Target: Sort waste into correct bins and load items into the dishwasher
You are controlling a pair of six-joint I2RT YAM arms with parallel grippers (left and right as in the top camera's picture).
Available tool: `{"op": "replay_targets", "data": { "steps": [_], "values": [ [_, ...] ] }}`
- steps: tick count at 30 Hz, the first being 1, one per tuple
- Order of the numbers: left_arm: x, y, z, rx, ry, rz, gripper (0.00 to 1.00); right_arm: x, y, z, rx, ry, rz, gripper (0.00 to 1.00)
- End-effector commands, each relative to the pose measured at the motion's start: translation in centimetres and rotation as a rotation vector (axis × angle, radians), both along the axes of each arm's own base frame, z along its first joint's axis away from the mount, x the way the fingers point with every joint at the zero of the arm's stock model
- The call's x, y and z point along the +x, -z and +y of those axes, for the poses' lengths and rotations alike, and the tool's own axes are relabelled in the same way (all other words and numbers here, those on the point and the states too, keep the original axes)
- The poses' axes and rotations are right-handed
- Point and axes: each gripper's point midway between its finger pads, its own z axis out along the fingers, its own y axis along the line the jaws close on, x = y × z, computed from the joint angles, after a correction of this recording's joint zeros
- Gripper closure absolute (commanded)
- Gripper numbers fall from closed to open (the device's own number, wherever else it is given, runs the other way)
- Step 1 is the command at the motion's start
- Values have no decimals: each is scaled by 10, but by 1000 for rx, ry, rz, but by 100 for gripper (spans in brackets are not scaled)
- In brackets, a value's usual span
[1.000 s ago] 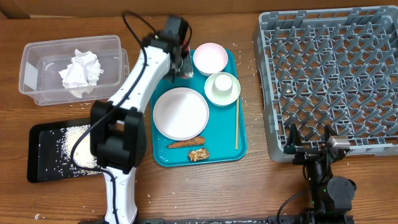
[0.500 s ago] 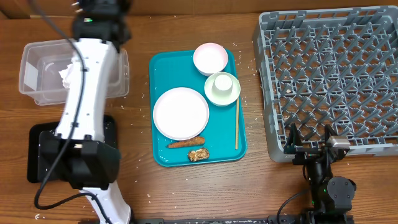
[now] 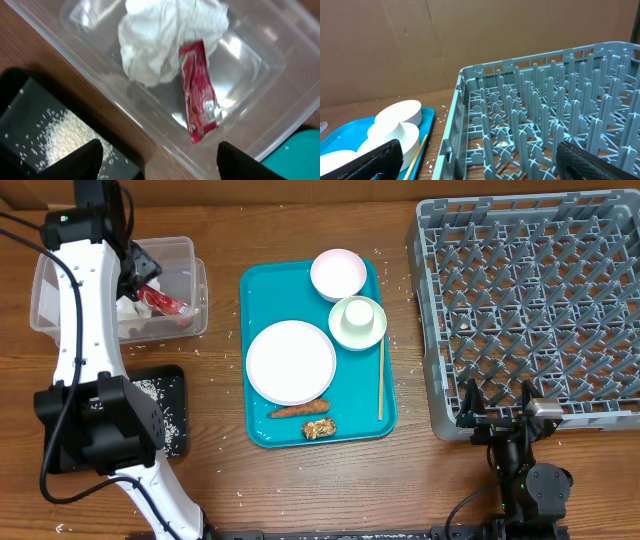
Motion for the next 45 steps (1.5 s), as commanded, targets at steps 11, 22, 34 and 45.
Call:
{"op": "replay_targets", "data": {
  "steps": [11,22,34,45],
  "values": [
    [20,8,-134,-187,532,11,34,0,2,0,-7,4,-4,0],
    [16,25,-292,-134,954,5,0,0,2,0,-7,4,-4,0],
    [-53,84,-328,-167,1051,350,12,0,2,0,-7,4,-4,0],
    [-65,78,-329,-173,1017,378,13,0,2,0,-7,4,-4,0]
  ]
}}
